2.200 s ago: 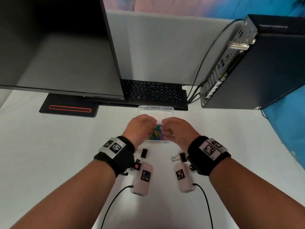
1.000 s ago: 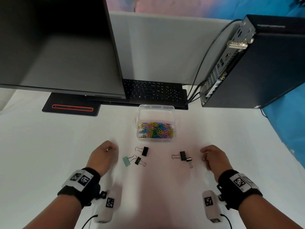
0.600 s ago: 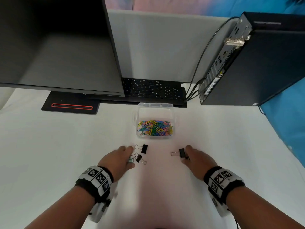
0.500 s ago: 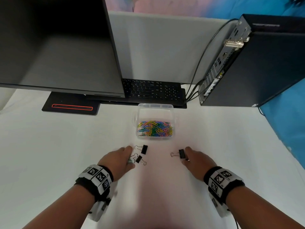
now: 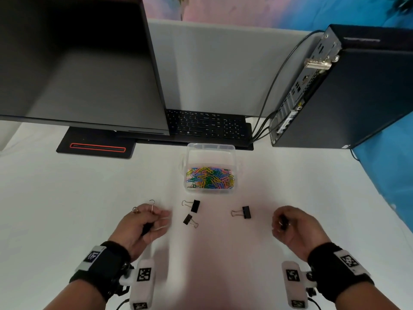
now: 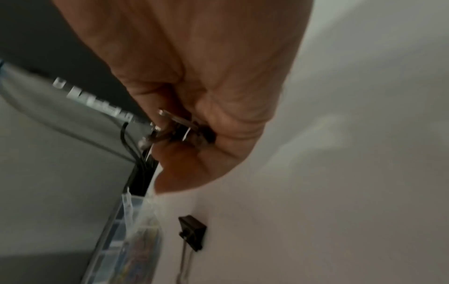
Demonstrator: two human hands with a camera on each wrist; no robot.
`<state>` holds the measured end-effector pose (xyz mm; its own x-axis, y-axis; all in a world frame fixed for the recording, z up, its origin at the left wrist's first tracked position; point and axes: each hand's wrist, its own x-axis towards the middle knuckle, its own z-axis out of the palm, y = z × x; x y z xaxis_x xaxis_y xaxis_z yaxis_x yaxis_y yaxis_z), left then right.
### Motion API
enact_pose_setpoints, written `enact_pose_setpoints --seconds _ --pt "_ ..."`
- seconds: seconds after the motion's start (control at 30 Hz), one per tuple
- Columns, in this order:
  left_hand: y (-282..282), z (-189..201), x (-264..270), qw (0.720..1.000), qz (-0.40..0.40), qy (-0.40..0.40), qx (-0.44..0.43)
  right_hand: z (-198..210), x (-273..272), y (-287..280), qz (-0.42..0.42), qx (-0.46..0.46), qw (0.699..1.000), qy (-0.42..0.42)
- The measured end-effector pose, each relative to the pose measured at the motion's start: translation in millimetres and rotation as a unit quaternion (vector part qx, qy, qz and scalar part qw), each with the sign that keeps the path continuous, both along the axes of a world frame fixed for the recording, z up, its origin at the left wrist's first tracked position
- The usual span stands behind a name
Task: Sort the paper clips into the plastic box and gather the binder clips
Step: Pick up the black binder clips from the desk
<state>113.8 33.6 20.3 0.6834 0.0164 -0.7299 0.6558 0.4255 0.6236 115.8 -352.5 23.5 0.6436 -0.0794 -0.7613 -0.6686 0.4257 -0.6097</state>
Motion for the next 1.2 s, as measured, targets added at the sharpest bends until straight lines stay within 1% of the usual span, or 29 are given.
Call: enact_pose_setpoints --seconds 0.03,0.07,0.1,0.13,0.17,0.2,0.23,0.27,0.3,0.33,0.37,0.4,0.43,0.47,0.5,0.6,0.63,0.7,0.8,0.9,0.97,1.0,1.07,1.1,1.13,1.17,1.2 --pt "-4.8 -0.7 -0.7 0.998 -0.028 -0.008 0.052 6.4 -0.5 0.5 -0.028 0.04 0.999 0.003" --pt "-11.3 -1.1 -0.5 0.992 -0.059 -0.019 0.111 8.8 0.9 2.0 -0.038 0.049 0.998 0.003" --pt "-18.9 -3.9 -0.1 0.979 -0.094 -0.041 0.177 9.1 3.5 4.9 -0.041 0.038 0.998 0.001" --pt "-26.5 -8.0 0.9 0.955 -0.137 -0.075 0.25 7.5 7.1 9.4 -0.034 0.012 0.999 0.0" --pt "-33.5 -11.1 2.0 0.908 -0.206 -0.126 0.341 4.0 11.6 14.4 -0.005 -0.034 0.999 -0.002" --pt "-39.2 -12.5 2.6 0.827 -0.288 -0.192 0.443 0.0 15.3 19.2 0.048 -0.11 0.993 -0.01" --pt "-43.0 -14.3 2.4 0.72 -0.368 -0.261 0.528 -2.4 18.3 25.2 0.121 -0.203 0.971 -0.027" --pt "-45.2 -15.9 1.3 0.622 -0.43 -0.316 0.574 -4.5 20.7 30.1 0.205 -0.296 0.931 -0.053" --pt "-45.8 -18.8 0.5 0.547 -0.486 -0.336 0.593 -5.5 22.7 34.0 0.297 -0.383 0.871 -0.083" --pt "-45.8 -21.0 0.4 0.496 -0.528 -0.341 0.6 -5.0 24.0 38.2 0.394 -0.445 0.797 -0.109" --pt "-44.9 -23.5 1.4 0.458 -0.553 -0.34 0.608 -2.9 25.0 42.7 0.474 -0.484 0.725 -0.122" --pt "-44.4 -23.8 2.8 0.431 -0.568 -0.342 0.613 -1.9 26.1 46.0 0.528 -0.505 0.671 -0.128" --pt "-44.3 -22.5 4.3 0.408 -0.576 -0.345 0.618 -1.9 27.4 48.2 0.559 -0.512 0.639 -0.129" --pt "-43.9 -23.0 5.7 0.392 -0.58 -0.353 0.621 -2.9 29.4 49.5 0.574 -0.513 0.625 -0.129" --pt "-44.6 -22.5 7.0 0.381 -0.585 -0.354 0.622 -4.0 31.6 50.9 0.581 -0.513 0.619 -0.13" --pt "-47.4 -21.0 8.7 0.37 -0.593 -0.358 0.619 -8.0 36.1 54.2 0.582 -0.508 0.618 -0.145" --pt "-48.2 -20.5 9.1 0.375 -0.594 -0.356 0.616 -8.1 36.6 55.7 0.58 -0.504 0.623 -0.145" --pt "-49.2 -20.2 10.2 0.402 -0.599 -0.341 0.603 -8.5 36.7 57.1 0.569 -0.496 0.641 -0.141" --pt "-50.3 -20.0 11.4 0.426 -0.599 -0.321 0.596 -8.8 36.3 56.5 0.555 -0.494 0.654 -0.143" --pt "-50.5 -24.8 10.3 0.464 -0.598 -0.3 0.581 -10.5 34.2 56.0 0.551 -0.499 0.654 -0.143" --pt "-52.2 -28.4 6.3 0.475 -0.599 -0.289 0.576 -11.1 30.6 57.2 0.546 -0.511 0.65 -0.135" --pt "-53.2 -31.1 3.8 0.481 -0.597 -0.29 0.573 -10.5 28.4 58.7 0.545 -0.523 0.642 -0.133" --pt "-54.9 -31.1 0.3 0.504 -0.585 -0.287 0.567 -10.4 24.2 61.3 0.541 -0.535 0.635 -0.133" --pt "-54.5 -31.4 -0.8 0.526 -0.574 -0.282 0.56 -11.0 23.2 62.1 0.532 -0.536 0.642 -0.13" --pt "-53.8 -31.5 -1.8 0.57 -0.549 -0.276 0.545 -11.4 23.6 62.2 0.52 -0.532 0.657 -0.125" --pt "-53.6 -28.7 -2.6 0.626 -0.508 -0.263 0.53 -13.1 25.2 61.0 0.5 -0.523 0.68 -0.117" --pt "-52.9 -25.1 -2.6 0.681 -0.455 -0.249 0.517 -15.2 28.0 58.9 0.467 -0.504 0.718 -0.108"
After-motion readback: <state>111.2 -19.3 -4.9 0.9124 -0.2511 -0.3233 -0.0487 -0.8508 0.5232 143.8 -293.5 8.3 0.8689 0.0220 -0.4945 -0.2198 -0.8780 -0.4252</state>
